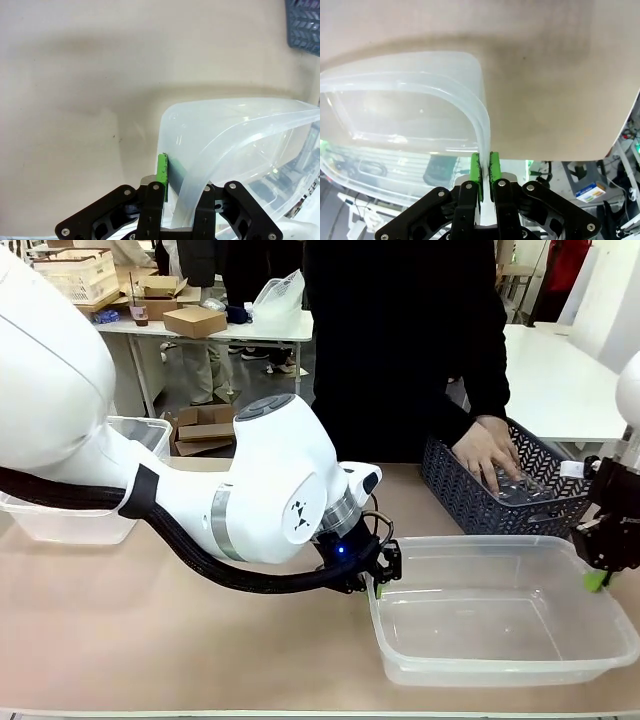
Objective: Sort the waste into each basket.
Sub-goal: Pick up the Organizing box on the right side of the table and lift it.
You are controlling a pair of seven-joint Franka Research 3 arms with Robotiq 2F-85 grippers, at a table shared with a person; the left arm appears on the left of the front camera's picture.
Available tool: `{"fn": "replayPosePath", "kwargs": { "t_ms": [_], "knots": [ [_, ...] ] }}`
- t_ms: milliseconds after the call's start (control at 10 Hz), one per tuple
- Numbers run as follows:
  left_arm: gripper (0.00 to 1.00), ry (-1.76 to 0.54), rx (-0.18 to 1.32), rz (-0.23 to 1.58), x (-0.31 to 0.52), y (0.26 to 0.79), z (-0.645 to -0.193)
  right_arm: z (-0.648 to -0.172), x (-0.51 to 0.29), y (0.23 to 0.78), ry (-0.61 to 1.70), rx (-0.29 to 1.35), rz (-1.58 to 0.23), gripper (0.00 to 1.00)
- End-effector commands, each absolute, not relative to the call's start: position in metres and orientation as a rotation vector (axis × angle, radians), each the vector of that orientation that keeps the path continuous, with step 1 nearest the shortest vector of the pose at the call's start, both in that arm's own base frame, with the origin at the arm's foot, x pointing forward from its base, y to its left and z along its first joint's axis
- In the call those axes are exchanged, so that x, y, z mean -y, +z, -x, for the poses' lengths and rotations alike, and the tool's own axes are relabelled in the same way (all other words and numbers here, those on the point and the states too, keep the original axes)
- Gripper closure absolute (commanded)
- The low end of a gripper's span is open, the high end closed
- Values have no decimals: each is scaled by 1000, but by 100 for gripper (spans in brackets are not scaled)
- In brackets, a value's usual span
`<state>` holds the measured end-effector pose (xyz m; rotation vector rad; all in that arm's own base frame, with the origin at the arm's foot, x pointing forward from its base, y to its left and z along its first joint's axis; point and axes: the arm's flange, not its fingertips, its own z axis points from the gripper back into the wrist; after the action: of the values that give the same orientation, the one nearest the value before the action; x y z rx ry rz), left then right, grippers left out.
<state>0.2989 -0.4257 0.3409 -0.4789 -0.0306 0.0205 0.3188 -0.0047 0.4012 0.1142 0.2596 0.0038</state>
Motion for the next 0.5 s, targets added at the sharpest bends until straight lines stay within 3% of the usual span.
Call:
{"fn": "replayPosePath", "kwargs": {
  "t_ms": [0,400],
  "knots": [
    [100,-9,89,562,416,384,-292,-151,-20,307,-18,-199,-112,100],
    [100,-36,181,579,360,483,-291,-195,-48,425,-29,-207,-49,100]
  ]
}}
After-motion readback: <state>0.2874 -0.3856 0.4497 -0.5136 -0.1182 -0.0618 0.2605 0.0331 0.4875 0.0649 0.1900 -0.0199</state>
